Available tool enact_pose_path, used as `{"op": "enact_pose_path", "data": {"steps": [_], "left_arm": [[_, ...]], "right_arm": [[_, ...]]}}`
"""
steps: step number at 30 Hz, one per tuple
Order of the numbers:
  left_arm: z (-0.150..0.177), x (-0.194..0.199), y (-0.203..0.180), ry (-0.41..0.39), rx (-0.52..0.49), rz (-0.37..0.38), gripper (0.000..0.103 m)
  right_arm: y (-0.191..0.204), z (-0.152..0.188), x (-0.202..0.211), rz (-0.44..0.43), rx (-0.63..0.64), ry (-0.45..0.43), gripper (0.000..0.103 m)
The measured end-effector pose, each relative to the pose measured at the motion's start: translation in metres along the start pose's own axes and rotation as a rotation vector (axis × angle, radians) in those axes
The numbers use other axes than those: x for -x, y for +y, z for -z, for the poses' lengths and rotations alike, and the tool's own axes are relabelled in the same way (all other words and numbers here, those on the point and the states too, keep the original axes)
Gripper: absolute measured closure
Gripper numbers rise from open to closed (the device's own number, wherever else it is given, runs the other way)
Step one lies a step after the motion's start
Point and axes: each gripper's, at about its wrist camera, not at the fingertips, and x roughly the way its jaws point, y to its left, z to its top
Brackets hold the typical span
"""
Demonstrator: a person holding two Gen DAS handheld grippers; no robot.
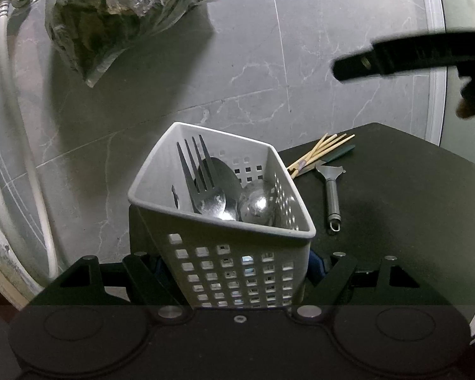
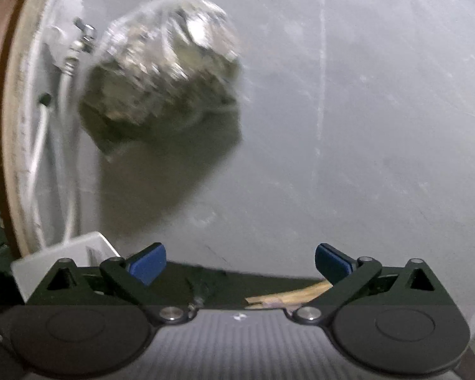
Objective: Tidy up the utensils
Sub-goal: 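Move the right tool back toward the utensil pile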
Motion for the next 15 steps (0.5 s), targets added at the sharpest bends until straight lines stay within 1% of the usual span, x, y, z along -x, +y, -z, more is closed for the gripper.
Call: {"op": "enact_pose_path", "data": {"steps": [5,9,11,15], "left_arm": [[-0.002,-0.004,-0.001,0.009,-0.007,-0.002,0.023],[-0.003,-0.007,-0.003,0.011,0.0,-0.014,0.023],[-0.005,-0.009,-0.004,0.016,0.008,-0.023,0.023],[-0.01,-0.013,-0.005,0.037,0.028,-0.04,0.023]], "right_arm": [[-0.01,0.015,-0.006,0.06,0.004,0.085,0.0],[-0.017,0.03,-0.012,0.082,0.014,0.167,0.0],[-0.02,0.038,-0.019,0.089,0.019,0.231,0.0],[-0.032,0.052,-0.033,0.093,-0.025,0.368,0.0]]}}
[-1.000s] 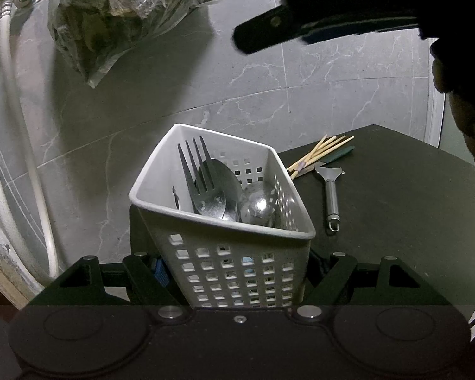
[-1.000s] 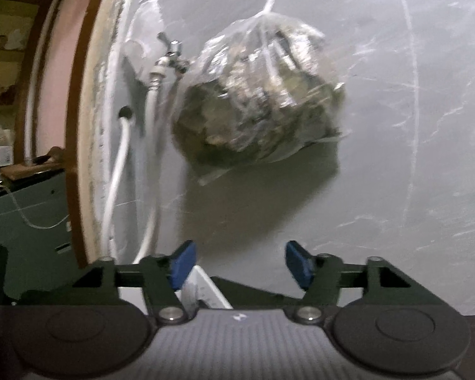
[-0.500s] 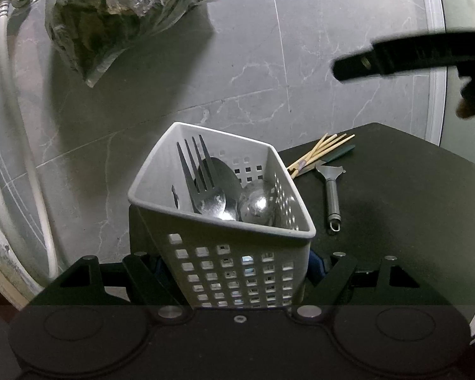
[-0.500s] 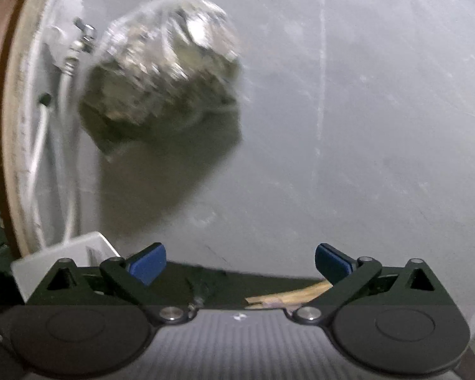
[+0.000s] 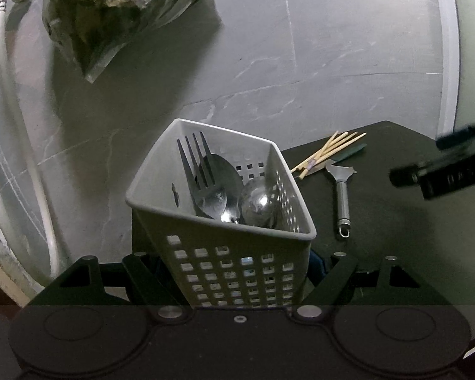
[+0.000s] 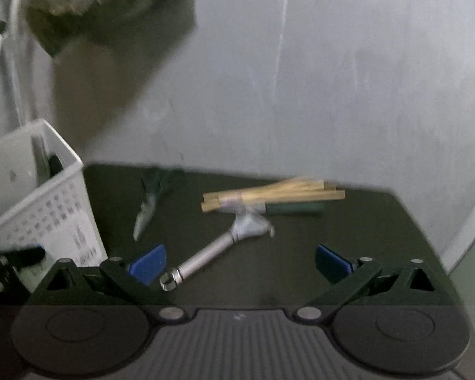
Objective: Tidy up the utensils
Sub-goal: 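Move the right tool back toward the utensil pile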
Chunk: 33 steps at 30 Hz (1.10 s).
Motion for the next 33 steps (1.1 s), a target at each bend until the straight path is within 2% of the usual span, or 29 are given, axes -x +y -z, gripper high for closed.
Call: {"op": "enact_pose_path", "data": {"steps": [5,10,14,17,20,24,33], "left_arm": [[-0.004,-0.005,-0.006,0.026,0.039,-0.045,0.023],[-0.009,-0.013,-0.011,0.051,0.076,-0.097,0.022],[-0.013,-0.017,-0.016,0.072,0.099,-0.139,0.021],[-0.014,-0.02,-0.02,0.081,0.106,-0.17,0.021],[-0.014,-0.023,-0.024,0.085,0.131,-0.196,0.021],[-0.014,-0.025,-0.029,0.088,0.155,-0.24,0.02],[-0.009,-0.018,-0.047,0.078,0.203,-0.331,0.021]], "right_arm": [[-0.017,0.006,-0.017,-0.004,-0.003,0.115,0.0],[-0.032,0.005,-0.038,-0.029,0.007,0.165,0.0],[-0.041,0.005,-0.051,-0.076,0.049,0.182,0.0],[-0.047,0.005,-0.06,-0.16,0.117,0.181,0.0],[-0.051,0.004,-0.066,-0.268,0.252,0.158,0.0],[-0.053,-0.003,-0.074,-0.396,0.505,0.12,0.0],[-0.045,-0.03,-0.098,-0.686,0.913,0.088,0.0]]}}
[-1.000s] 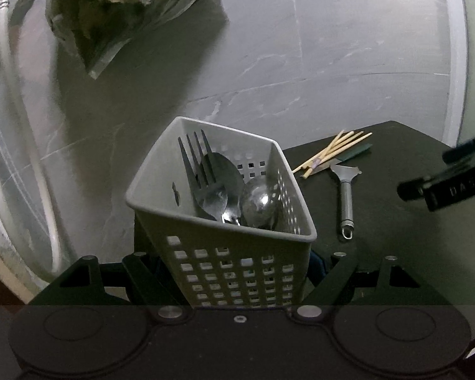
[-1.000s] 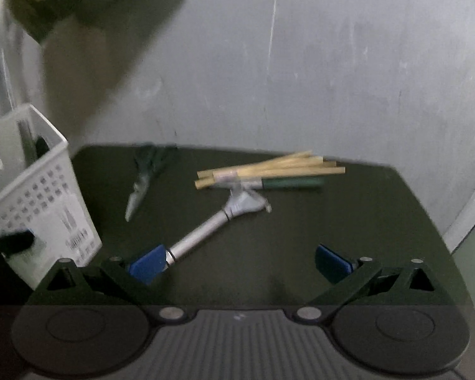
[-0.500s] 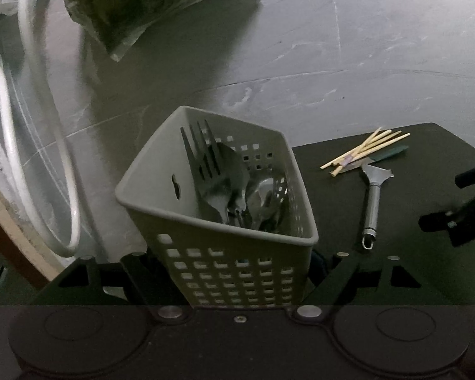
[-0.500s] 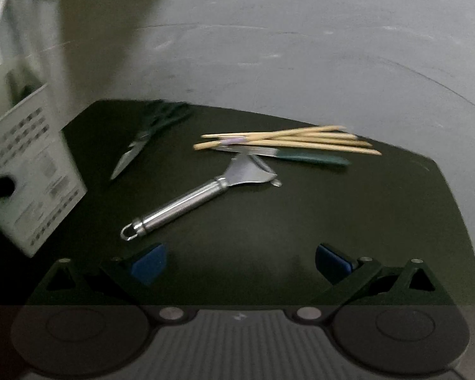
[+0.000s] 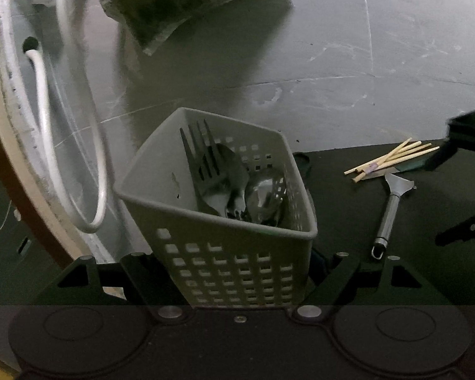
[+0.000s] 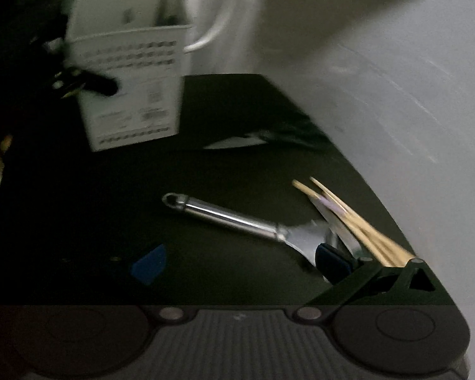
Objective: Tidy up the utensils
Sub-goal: 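Move the right tool back toward the utensil pile, then close the right tool on the silver spatula's handle and lift it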
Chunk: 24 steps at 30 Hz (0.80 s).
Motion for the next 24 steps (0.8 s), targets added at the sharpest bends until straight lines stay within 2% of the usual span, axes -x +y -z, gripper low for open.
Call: {"op": "enact_pose_path", "data": {"steps": [7,14,18,22,24], "left_arm": [[0.006,0.014,-0.01,0.009,0.019,-0.029,0.021],[0.01,0.025,-0.018,0.022,0.03,-0.044,0.021],[0.014,0.03,-0.021,0.017,0.038,-0.056,0.021],[0.014,0.03,-0.023,0.02,0.04,-0.059,0.022],[0.014,0.03,-0.023,0.02,0.04,-0.058,0.022]], "right_arm": [[-0.015,-0.024,-0.029,-0.202,0.293,0.039,0.0],[-0.032,-0.052,-0.053,-0.343,0.487,0.118,0.002],[-0.041,-0.064,-0.067,-0.385,0.559,0.169,0.007],[-0.047,-0.074,-0.082,-0.405,0.583,0.195,0.023],[-0.051,-0.079,-0.088,-0.421,0.577,0.206,0.028]]}}
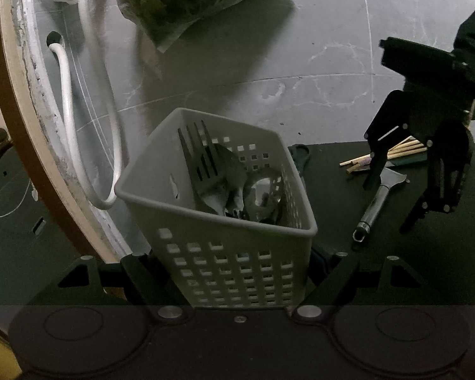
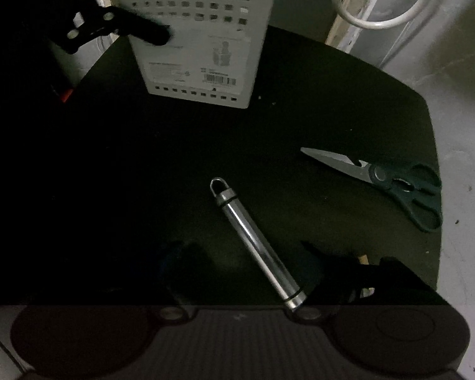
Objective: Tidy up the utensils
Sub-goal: 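Close the right tool on the silver spatula's handle and lift it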
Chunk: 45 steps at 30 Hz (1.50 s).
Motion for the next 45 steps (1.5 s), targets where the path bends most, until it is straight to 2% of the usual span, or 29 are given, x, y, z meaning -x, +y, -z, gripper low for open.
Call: {"op": "enact_pose_path", "data": {"steps": [4,5,13,17,22,28,33,35,38,42,45], "left_arm": [[0.0,0.0,0.0,-0.001,-0.001,0.0,0.021],[0.0,0.0,0.001,-0.002,-0.001,0.002,0.022],[0.002,-0.001,0.002,-0.012,-0.006,0.009,0.022],[0.002,-0.001,0.003,-0.012,-0.01,0.014,0.022],[0.001,-0.002,0.003,-0.011,-0.012,0.02,0.022],[0.002,-0.002,0.004,-0.013,-0.01,0.024,0.022],[0.002,-0.003,0.004,-0.013,-0.012,0.026,0.022],[0.002,-0.003,0.004,-0.012,-0.014,0.027,0.022],[0.002,-0.004,0.004,-0.01,-0.019,0.03,0.022],[0.002,-0.004,0.004,-0.009,-0.021,0.032,0.022],[0.002,-0.004,0.004,-0.008,-0.021,0.033,0.022]], "right_arm": [[-0.017,-0.005,-0.006,-0.009,-0.005,0.017,0.043],[-0.02,-0.008,-0.009,-0.012,-0.009,0.02,0.045],[-0.043,-0.013,-0.021,-0.025,-0.062,0.039,0.041],[-0.062,-0.011,-0.025,-0.045,-0.144,0.039,0.043],[-0.081,-0.001,-0.023,-0.014,-0.264,0.012,0.066],[-0.089,0.007,-0.017,0.046,-0.388,0.012,0.083],[-0.097,0.01,-0.017,0.126,-0.714,0.011,0.083],[-0.095,0.008,-0.018,0.144,-0.783,0.006,0.083],[-0.084,0.001,-0.023,0.165,-0.797,0.0,0.081],[-0.063,0.01,-0.017,0.154,-0.804,-0.008,0.062],[-0.062,0.012,-0.024,0.157,-0.791,-0.002,0.059]]}}
